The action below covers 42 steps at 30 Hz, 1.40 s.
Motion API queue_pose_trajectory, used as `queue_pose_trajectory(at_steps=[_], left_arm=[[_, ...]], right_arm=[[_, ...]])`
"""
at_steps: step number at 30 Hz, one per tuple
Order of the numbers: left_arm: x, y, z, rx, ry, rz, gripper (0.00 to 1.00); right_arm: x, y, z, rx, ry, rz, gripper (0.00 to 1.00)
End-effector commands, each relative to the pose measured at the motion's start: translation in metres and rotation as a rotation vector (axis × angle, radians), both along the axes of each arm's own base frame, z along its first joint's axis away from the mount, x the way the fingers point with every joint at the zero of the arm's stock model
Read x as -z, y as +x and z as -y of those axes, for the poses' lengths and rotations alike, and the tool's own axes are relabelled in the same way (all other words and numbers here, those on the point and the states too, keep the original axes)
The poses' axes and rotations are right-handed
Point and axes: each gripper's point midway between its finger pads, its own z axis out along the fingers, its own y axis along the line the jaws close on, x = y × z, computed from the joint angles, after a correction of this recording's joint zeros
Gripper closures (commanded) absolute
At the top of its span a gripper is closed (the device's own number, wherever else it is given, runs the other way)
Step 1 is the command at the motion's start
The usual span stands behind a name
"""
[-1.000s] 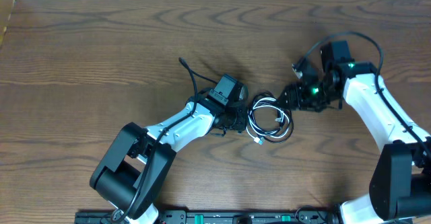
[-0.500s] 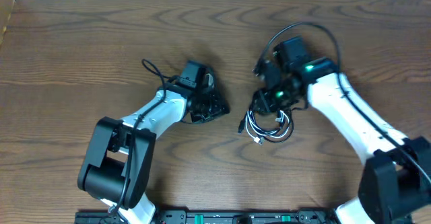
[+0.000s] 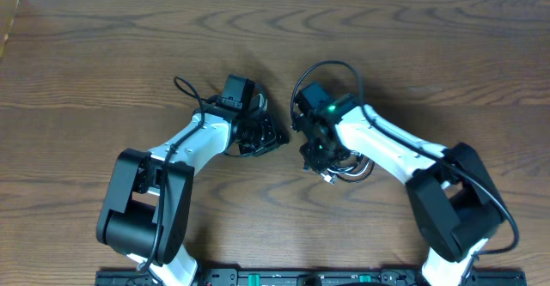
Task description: Untangle cables
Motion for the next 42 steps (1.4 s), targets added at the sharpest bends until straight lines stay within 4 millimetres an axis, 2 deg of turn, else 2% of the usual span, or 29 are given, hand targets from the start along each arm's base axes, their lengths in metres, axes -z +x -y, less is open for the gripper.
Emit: queue_pose_trajectory(at_steps=[1, 4, 8, 10, 13, 14, 17, 22, 23, 24, 25, 26, 27, 34, 42], left_arm=[[-0.005, -0.002, -0.001, -0.007, -0.014, -0.005, 0.68], [-0.005, -0.002, -0.001, -0.007, -0.014, -0.005, 0.68], [-0.005, -0.002, -0.001, -0.008, -0.013, -0.005, 0.68], [-0.005, -0.002, -0.001, -0.008, -0.013, -0.004, 0.68], [-0.005, -0.002, -0.001, -0.008, -0.013, -0.004, 0.69], [-0.005, -0.002, -0.001, -0.007, -0.013, -0.004, 0.68], [-0.005, -0.002, -0.001, -0.007, -0.014, -0.004, 0.68], [-0.007, -0.003, 0.003, 0.021, -0.036, 0.008, 0.69], [-0.010, -0.003, 0.006, 0.048, -0.057, 0.024, 0.69], [-0.018, -0.004, 0.015, 0.102, -0.121, 0.058, 0.69], [-0.024, -0.004, 0.021, 0.127, -0.158, 0.074, 0.69], [-0.034, -0.004, 0.030, 0.174, -0.231, 0.109, 0.69], [-0.039, -0.004, 0.033, 0.189, -0.257, 0.122, 0.69], [-0.073, 0.002, 0.044, 0.257, -0.355, 0.251, 0.69], [-0.141, 0.010, 0.047, 0.289, -0.398, 0.493, 0.69]], right_arm=[[0.014, 0.006, 0.018, -0.001, -0.122, 0.039, 0.62], [0.021, 0.009, 0.023, -0.002, -0.161, 0.050, 0.63], [0.026, 0.015, 0.021, -0.002, -0.162, 0.071, 0.67], [0.026, 0.016, 0.020, -0.001, -0.157, 0.077, 0.76], [0.023, 0.018, 0.014, 0.023, -0.129, 0.075, 0.99], [0.019, 0.018, 0.008, 0.024, -0.099, 0.064, 0.99], [-0.005, 0.022, -0.009, 0.027, -0.019, 0.051, 0.99], [-0.064, 0.035, -0.012, 0.072, 0.066, 0.058, 0.99], [-0.077, 0.037, -0.012, 0.084, 0.094, 0.057, 0.99], [-0.103, 0.042, -0.010, 0.111, 0.171, 0.055, 0.99], [-0.113, 0.043, -0.009, 0.115, 0.217, 0.048, 0.99], [-0.132, 0.044, -0.007, 0.123, 0.320, 0.032, 0.99], [-0.141, 0.044, -0.005, 0.124, 0.378, 0.018, 0.99], [-0.165, 0.043, 0.012, 0.135, 0.619, -0.088, 0.99], [-0.185, 0.039, 0.012, 0.102, 0.780, -0.127, 0.99]])
